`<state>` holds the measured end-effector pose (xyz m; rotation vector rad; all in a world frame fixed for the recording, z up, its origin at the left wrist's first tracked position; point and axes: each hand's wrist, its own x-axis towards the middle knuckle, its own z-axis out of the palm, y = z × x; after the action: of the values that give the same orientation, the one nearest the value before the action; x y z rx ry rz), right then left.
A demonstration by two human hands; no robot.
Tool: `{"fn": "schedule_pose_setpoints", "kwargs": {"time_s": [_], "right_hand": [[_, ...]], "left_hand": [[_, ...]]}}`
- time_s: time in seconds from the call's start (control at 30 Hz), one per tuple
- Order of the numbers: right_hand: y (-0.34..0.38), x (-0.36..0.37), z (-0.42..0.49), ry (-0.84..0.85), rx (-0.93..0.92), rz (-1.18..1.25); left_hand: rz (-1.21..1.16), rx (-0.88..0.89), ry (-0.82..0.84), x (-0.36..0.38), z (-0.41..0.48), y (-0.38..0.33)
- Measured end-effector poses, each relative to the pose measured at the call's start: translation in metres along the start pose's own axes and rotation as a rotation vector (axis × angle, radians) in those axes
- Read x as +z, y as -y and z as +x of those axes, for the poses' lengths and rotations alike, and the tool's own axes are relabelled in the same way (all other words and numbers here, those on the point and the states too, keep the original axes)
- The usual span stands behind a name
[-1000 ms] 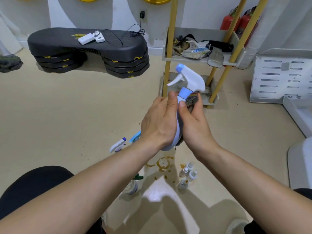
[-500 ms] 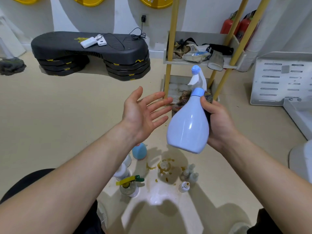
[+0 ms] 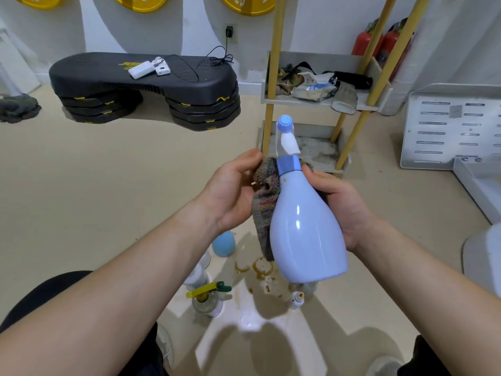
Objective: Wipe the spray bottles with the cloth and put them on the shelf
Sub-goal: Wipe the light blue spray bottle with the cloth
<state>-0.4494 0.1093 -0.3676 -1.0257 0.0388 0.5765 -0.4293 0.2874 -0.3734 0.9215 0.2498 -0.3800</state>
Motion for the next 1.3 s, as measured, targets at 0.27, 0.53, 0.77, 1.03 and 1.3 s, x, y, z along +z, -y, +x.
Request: {"fn": "schedule_pose_setpoints", "kwargs": {"time_s": [0.27, 0.53, 0.77, 1.03, 1.3], "right_hand": [[-0.007, -0.003, 0.01, -0.135, -0.178, -0.219], [-0.008, -0.003, 0.011, -0.239, -0.328, -0.349], [0.002, -0.008, 0.011, -0.36, -0.331, -0.087], [-0.012, -0.003, 0.017, -0.459, -0.419, -0.349], [-0.035, -0.004, 0.02, -0.493, -0.399, -0.494]], "left_hand": [[0.585, 0.289, -0.264, -0.003, 0.006, 0.006], [0.663, 0.305, -0.4, 0.003, -0.006, 0.021], [0.494, -0.224, 0.18, 0.007, -0.028, 0.039], [1.193, 0.335, -0.218, 0.018, -0.026, 0.047], [1.501, 0.462, -0.181, 0.02, -0.034, 0.06]]}}
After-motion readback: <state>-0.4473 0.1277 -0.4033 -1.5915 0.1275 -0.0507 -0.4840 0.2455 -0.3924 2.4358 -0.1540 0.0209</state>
